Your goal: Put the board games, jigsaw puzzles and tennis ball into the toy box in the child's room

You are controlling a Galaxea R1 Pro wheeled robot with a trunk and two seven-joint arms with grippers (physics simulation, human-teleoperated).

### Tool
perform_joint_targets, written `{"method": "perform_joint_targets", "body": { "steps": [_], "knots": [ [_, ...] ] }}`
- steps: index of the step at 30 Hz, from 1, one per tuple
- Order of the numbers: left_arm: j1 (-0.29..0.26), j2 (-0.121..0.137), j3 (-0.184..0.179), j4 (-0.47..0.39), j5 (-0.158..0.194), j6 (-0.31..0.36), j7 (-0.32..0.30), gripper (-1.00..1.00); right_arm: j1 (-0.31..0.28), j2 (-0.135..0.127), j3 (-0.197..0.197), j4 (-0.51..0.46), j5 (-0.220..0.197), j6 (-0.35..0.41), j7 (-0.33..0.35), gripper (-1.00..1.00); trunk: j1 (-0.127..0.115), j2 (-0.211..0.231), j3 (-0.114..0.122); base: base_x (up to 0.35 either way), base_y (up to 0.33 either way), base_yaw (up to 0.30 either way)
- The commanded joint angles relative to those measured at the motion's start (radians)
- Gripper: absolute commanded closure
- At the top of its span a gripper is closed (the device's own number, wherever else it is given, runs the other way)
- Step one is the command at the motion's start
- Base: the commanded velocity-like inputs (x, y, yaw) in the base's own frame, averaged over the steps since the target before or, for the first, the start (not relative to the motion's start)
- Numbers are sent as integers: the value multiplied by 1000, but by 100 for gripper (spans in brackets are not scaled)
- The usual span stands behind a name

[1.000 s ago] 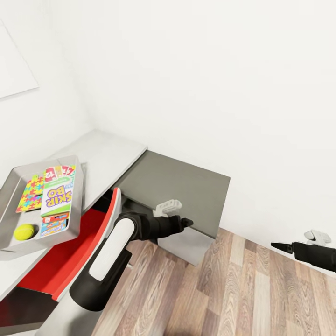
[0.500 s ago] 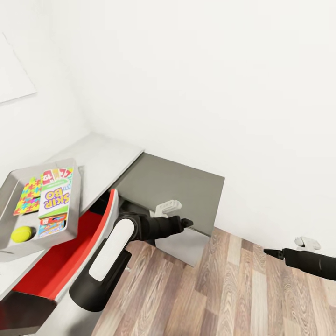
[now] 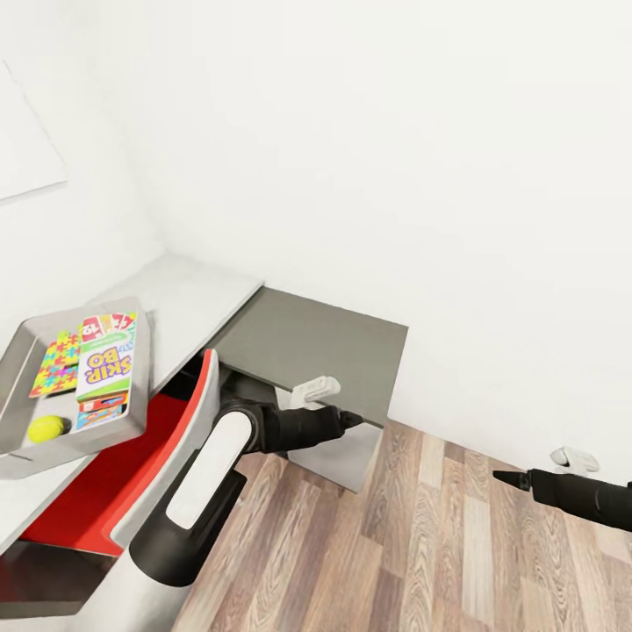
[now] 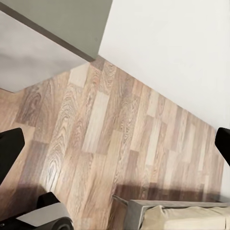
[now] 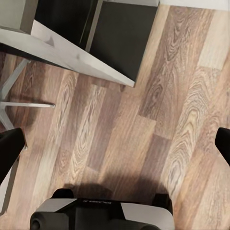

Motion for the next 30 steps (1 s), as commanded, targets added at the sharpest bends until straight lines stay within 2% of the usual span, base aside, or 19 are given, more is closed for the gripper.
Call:
{"method": "perform_joint_targets", "body": {
  "steps": [1, 4, 8, 9, 13, 14, 16, 17, 18, 20, 21, 24, 25, 27, 28, 30],
  "knots": [
    [-1, 0, 0, -1, 9, 1, 10, -100, -1, 0, -1, 0, 10, 4, 10, -100, 0, -1, 0, -43, 0, -63],
    [5, 5, 0, -1, 7, 0, 11, -100, -1, 0, 1, 1, 10, 4, 10, -100, 0, -1, 5, -30, 0, -63],
    [47, 31, 0, 7, 4, -9, 11, -100, 3, 2, 15, 17, 17, 4, 6, -100, 0, -1, 11, -16, 0, -62],
    [47, 31, 0, 7, 4, -9, 11, -100, 3, 2, 15, 17, 17, 4, 6, -100, 0, -1, 13, -11, 0, -62],
    [150, 59, -1, 19, -21, -30, 10, -100, 7, 3, 80, 70, 66, 4, -3, -100, 0, -1, 19, -7, 0, -66],
    [150, 59, -1, 19, -21, -30, 10, -100, 7, 3, 80, 70, 66, 4, -3, -100, 0, -1, 21, -5, 0, -70],
    [211, 68, 0, 23, -48, -38, 10, -100, 8, 3, 114, 113, 104, 4, -5, -100, 0, -1, 24, -3, 0, -74],
    [211, 68, 0, 23, -48, -38, 10, -100, 8, 3, 114, 113, 104, 4, -5, -100, 0, -1, 26, -3, 0, -75],
    [268, 74, 2, 26, -79, -43, 10, -100, 9, 4, 140, 155, 138, 4, -4, -100, 0, -1, 27, -2, 0, -79],
    [316, 84, 19, 31, -105, -48, 9, -100, 10, 6, 160, 187, 160, -20, -3, -100, 0, -1, 30, -1, 0, -83],
    [316, 84, 19, 31, -105, -48, 9, -100, 10, 6, 160, 187, 160, -20, -3, -100, 0, -1, 32, -1, 0, -84],
    [364, 102, 73, 39, -125, -53, 7, -100, 12, 21, 186, 217, 182, -54, -1, -100, 0, -1, 37, -1, 0, -88],
    [364, 102, 73, 39, -125, -53, 7, -100, 12, 21, 186, 217, 182, -54, -1, -100, 0, -1, 38, -1, 0, -90],
    [382, 108, 108, 56, -133, -55, 1, -100, 12, 37, 203, 230, 191, -68, -1, -100, 0, -1, 41, 0, 0, -93],
    [403, 109, 146, 102, -149, -58, -13, -100, 14, 70, 235, 271, 202, -89, -1, -100, 0, -1, 43, 0, 0, -98],
    [406, 108, 149, 113, -155, -59, -15, -100, 14, 79, 244, 290, 204, -93, -1, -100, 0, -1, 46, 0, 0, -99]
  ]
}}
